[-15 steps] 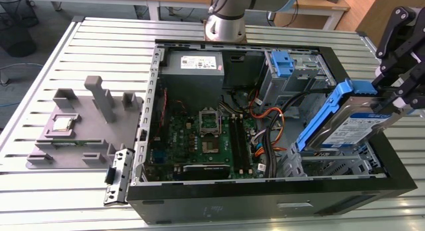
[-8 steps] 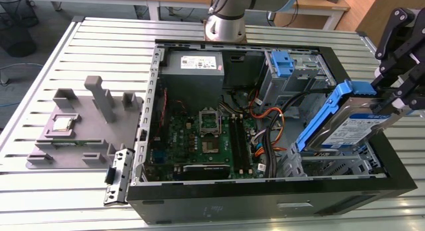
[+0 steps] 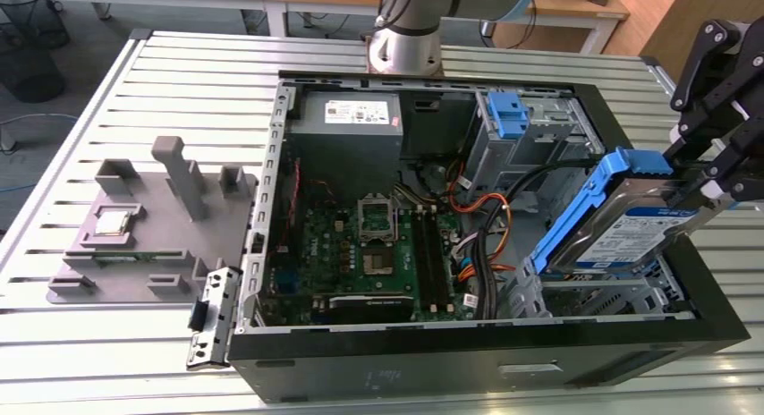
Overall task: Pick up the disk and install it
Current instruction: 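Insert the disk into the insertion slot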
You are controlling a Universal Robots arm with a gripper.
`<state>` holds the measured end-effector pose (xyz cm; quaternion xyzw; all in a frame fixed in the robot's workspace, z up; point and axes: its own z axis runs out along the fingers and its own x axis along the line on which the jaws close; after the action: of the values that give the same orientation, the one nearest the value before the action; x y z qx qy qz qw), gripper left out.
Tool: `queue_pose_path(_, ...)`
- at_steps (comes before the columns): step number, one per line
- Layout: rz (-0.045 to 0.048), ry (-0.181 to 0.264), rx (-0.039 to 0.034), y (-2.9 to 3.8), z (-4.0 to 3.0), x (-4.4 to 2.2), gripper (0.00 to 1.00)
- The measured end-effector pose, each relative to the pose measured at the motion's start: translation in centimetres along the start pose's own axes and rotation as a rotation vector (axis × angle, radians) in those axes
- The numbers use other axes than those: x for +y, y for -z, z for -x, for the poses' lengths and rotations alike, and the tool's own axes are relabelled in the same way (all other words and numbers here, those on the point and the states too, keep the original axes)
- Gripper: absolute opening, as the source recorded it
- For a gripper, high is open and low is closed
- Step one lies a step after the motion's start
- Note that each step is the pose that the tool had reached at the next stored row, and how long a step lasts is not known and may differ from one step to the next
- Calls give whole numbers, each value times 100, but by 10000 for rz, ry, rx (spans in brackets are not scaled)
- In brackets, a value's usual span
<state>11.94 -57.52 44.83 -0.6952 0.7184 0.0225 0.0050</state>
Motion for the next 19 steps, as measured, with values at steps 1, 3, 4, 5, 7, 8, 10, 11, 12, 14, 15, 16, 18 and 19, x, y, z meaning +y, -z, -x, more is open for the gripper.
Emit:
queue_pose_path(1, 0, 0, 1, 0, 0, 0, 35)
queue_pose_path(3, 0, 0, 0, -5, 0, 0, 35)
queue_pose_path(4, 1, 0, 1, -10, 0, 0, 35)
queue_pose_path(5, 0, 0, 1, -10, 0, 0, 35)
queue_pose_path(7, 0, 0, -2, -16, 0, 0, 35)
queue_pose_path(8, 0, 0, -2, -22, -1, -1, 35)
queue_pose_path(10, 0, 0, 1, -36, -1, -1, 35)
queue_pose_path(11, 0, 0, -1, -46, -2, -1, 35)
queue_pose_path(12, 0, 0, 0, -53, -2, -1, 35)
queue_pose_path(14, 0, 0, 1, -63, -2, -2, 35)
queue_pose_path(15, 0, 0, 1, -67, -3, -2, 35)
queue_pose_path(16, 0, 0, 0, -71, -3, -2, 35)
queue_pose_path(18, 0, 0, 2, -73, -3, -2, 35)
queue_pose_path(19, 0, 0, 1, -76, -3, -2, 35)
